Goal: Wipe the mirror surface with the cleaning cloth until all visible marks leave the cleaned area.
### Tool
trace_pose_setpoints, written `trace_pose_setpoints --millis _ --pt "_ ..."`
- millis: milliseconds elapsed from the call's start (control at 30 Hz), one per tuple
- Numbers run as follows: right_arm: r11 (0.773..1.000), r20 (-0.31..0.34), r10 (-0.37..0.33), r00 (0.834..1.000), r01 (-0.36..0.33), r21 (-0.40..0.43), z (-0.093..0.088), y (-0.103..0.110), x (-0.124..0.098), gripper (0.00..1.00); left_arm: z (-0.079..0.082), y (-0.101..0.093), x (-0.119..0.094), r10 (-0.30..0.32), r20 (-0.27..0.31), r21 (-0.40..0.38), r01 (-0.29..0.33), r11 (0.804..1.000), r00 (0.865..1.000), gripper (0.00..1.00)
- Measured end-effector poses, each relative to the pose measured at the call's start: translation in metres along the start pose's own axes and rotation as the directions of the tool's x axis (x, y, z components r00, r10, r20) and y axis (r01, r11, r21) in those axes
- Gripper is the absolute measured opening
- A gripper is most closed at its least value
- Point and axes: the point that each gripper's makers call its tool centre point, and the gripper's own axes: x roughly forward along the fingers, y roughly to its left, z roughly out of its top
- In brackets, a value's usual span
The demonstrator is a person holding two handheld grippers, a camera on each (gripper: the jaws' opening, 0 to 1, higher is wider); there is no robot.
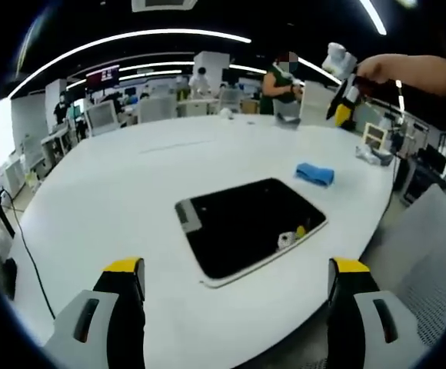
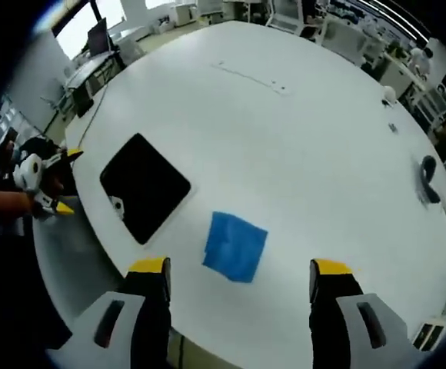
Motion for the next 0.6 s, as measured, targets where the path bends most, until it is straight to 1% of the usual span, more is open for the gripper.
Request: trace_pose_setpoints --millis 67,133,167,233,267,333,367,400,433,467,500,533,600 --pt "1.0 0.004 -0.002 1.0 0.002 0.005 0.002 -0.001 0.004 0.74 0.001 -0.001 0.0 -0.011 0.008 -0.007 0.011 1.0 1.0 1.0" --pt "1.0 0.014 0.009 1.0 -0.01 0.016 0.003 0.001 0.011 0.71 0.0 -0.002 0.0 -0.02 0.003 0.002 0.02 1.0 1.0 0.99" --pt "0.999 0.003 0.024 1.0 -0.024 0.026 0.001 0.003 0.017 0.71 0.0 -0.001 -0.001 -0.014 0.0 0.013 0.014 1.0 1.0 0.99" --pt "0.999 -0.02 0.028 0.999 -0.027 0.035 -0.004 0.005 0.025 0.72 0.0 0.003 -0.001 0.007 0.0 0.007 -0.007 1.0 1.0 0.99" --pt "1.0 -0.033 0.024 0.999 -0.023 0.019 -0.007 0.005 0.031 0.73 0.0 0.006 -0.001 0.017 0.003 -0.012 -0.017 1.0 1.0 0.99" --pt "1.0 -0.025 0.01 1.0 -0.01 -0.013 -0.007 0.004 0.039 0.77 -0.004 0.011 -0.002 0.034 -0.008 -0.036 -0.034 0.999 0.999 0.99" --pt "1.0 -0.034 0.01 0.999 -0.01 -0.011 -0.011 0.006 0.045 0.76 -0.004 0.011 -0.003 0.031 -0.005 -0.037 -0.031 0.999 0.999 0.99" --pt "1.0 -0.041 0.014 0.999 -0.014 -0.006 -0.015 0.008 0.05 0.73 -0.002 0.009 -0.003 0.026 0.002 -0.039 -0.026 0.999 1.0 0.99" --pt "1.0 -0.035 0.017 0.999 -0.017 -0.004 -0.016 0.01 0.053 0.71 -0.001 0.008 -0.003 0.023 0.008 -0.034 -0.023 0.999 1.0 0.99" --pt "1.0 -0.034 0.024 0.999 -0.024 0.003 -0.018 0.012 0.056 0.7 -0.001 0.007 -0.003 0.022 0.005 -0.024 -0.021 0.999 1.0 0.99" --pt "0.999 -0.05 0.035 0.998 -0.035 0.019 -0.024 0.016 0.061 0.7 -0.002 0.007 -0.003 0.021 0.002 -0.026 -0.021 0.999 1.0 0.99" --pt "0.999 -0.052 0.038 0.998 -0.037 0.013 -0.026 0.017 0.064 0.7 -0.002 0.006 -0.002 0.015 0.003 -0.037 -0.014 0.999 1.0 0.99" --pt "0.999 -0.02 0.025 0.999 -0.025 -0.024 -0.025 0.017 0.069 0.66 -0.001 0.005 -0.002 0.005 0.013 -0.044 -0.005 0.999 1.0 0.99"
